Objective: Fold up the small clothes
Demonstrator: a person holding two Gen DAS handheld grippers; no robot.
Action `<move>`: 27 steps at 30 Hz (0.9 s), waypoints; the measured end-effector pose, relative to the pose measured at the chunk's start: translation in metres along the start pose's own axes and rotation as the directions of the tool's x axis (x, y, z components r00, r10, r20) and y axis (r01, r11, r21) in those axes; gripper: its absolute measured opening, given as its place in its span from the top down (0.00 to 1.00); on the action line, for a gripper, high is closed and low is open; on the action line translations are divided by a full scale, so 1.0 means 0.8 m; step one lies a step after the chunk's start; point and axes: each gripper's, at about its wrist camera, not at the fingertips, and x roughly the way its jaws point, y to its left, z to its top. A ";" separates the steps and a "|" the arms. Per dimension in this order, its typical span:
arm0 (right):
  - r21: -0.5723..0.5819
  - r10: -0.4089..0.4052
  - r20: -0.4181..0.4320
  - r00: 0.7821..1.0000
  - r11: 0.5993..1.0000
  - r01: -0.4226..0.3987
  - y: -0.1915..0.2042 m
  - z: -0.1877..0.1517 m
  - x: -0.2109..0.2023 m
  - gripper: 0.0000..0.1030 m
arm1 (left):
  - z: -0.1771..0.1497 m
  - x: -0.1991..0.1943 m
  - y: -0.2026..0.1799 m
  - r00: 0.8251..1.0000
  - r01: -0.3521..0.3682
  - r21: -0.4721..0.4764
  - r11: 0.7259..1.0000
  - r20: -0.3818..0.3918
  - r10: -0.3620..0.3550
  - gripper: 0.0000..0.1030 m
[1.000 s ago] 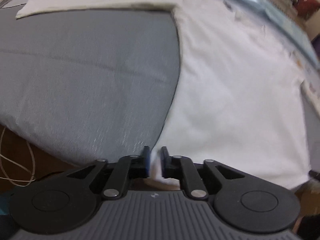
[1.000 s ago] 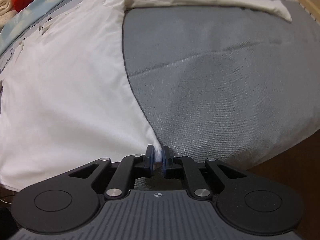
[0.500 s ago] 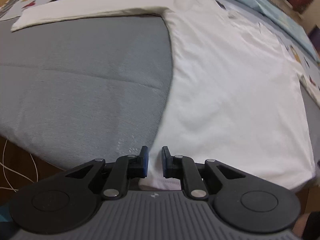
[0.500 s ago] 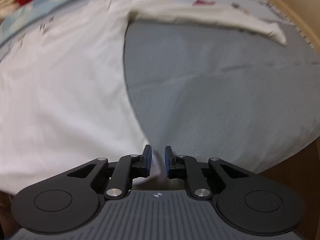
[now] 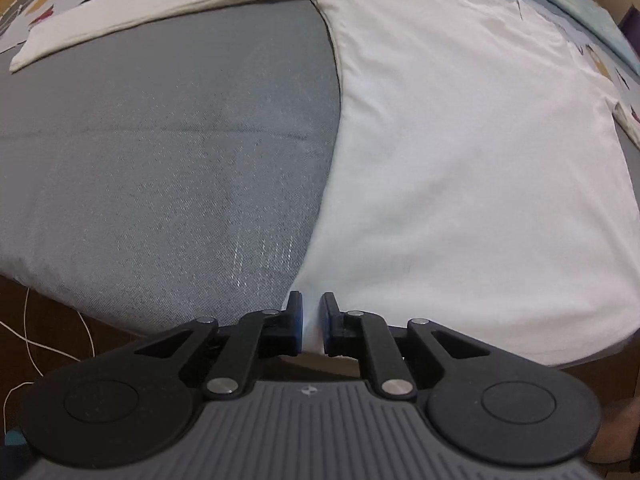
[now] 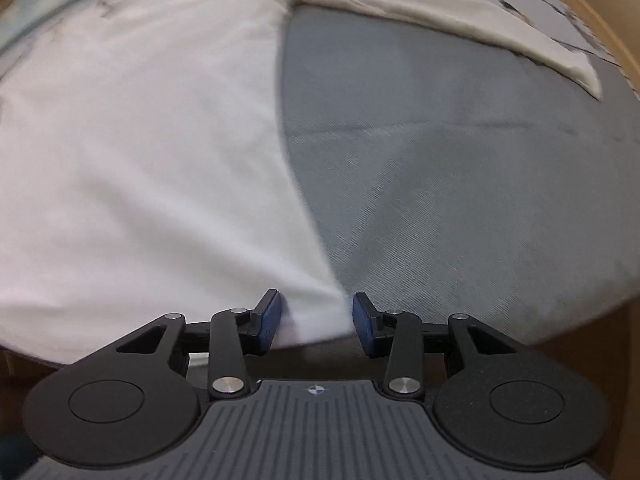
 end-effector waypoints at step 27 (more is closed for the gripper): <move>-0.025 0.050 0.296 0.954 0.999 -0.045 0.043 0.027 -0.039 0.47 | 0.015 -0.006 -0.077 0.988 -0.008 0.120 0.993 0.156 -0.011 0.85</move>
